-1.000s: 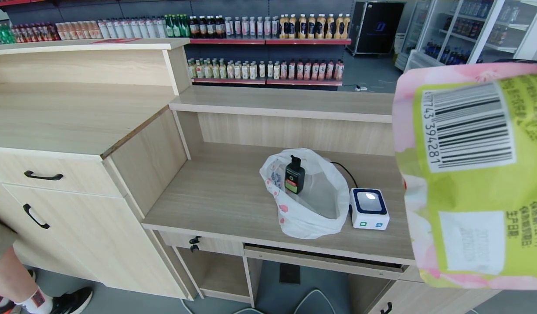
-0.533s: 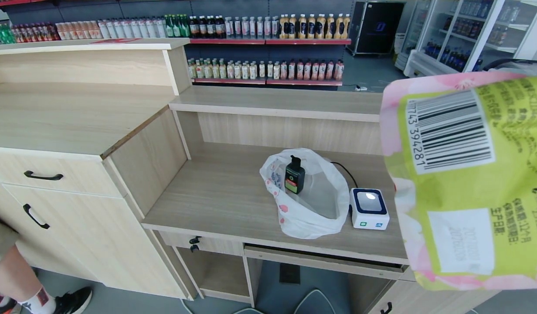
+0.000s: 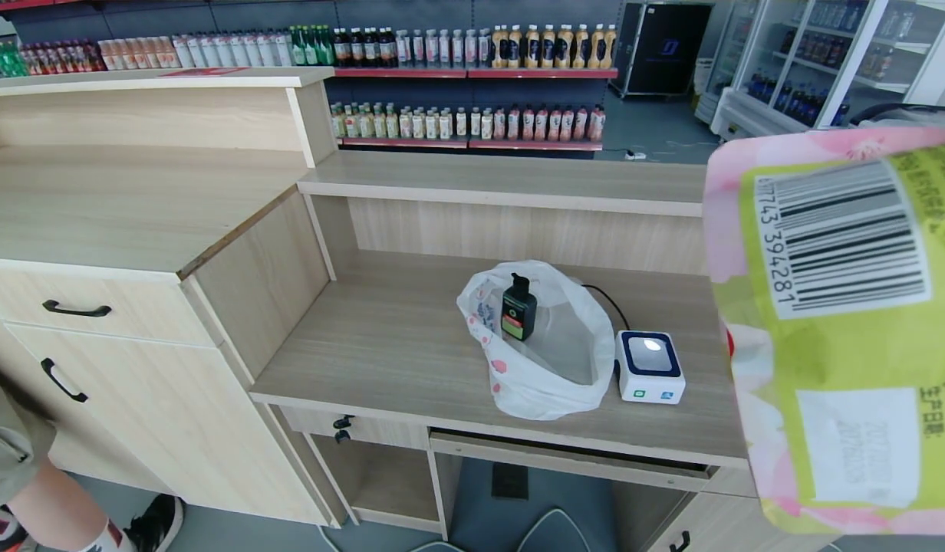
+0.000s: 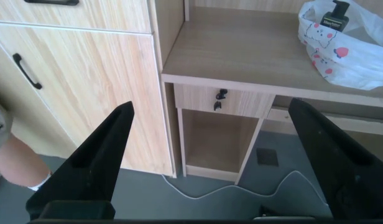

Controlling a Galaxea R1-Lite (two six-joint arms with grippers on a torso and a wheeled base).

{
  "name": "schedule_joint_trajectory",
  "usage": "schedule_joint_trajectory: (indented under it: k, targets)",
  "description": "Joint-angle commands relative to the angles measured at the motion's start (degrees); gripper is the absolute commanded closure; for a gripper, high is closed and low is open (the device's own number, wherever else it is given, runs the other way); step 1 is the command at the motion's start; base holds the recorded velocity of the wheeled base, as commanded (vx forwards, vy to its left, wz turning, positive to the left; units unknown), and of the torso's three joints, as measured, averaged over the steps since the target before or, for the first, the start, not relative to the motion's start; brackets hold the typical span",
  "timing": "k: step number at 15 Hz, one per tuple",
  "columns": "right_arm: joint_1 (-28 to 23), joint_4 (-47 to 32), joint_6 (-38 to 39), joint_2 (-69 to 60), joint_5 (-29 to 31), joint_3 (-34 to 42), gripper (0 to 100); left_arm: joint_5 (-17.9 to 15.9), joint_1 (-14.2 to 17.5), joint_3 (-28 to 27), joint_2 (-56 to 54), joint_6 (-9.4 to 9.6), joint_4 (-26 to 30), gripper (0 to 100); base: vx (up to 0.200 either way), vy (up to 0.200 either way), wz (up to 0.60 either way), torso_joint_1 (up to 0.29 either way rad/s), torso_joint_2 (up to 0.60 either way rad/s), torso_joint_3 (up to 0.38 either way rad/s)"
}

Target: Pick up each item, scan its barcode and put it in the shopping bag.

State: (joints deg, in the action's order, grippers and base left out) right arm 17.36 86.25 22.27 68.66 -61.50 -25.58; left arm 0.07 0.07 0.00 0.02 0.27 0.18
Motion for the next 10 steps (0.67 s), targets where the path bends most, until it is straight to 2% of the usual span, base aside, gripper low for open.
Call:
schedule_joint_trajectory:
  k: [1, 8, 10]
  targets:
    - [-1.4, -4.9, -0.4, -3.5, -0.2, 0.0, 100, 0.0, 0.0, 0.0, 0.0, 0.0, 0.0, 0, 0.0, 0.0, 0.0, 0.0, 0.0, 0.0]
    - [-2.1, -10.8, -3.6, -2.7, -1.2, 0.0, 100, 0.0, 0.0, 0.0, 0.0, 0.0, 0.0, 0, 0.0, 0.0, 0.0, 0.0, 0.0, 0.0]
    - [-2.1, -15.8, -6.3, -3.9, -1.3, 0.0, 100, 0.0, 0.0, 0.0, 0.0, 0.0, 0.0, 0, 0.0, 0.0, 0.0, 0.0, 0.0, 0.0]
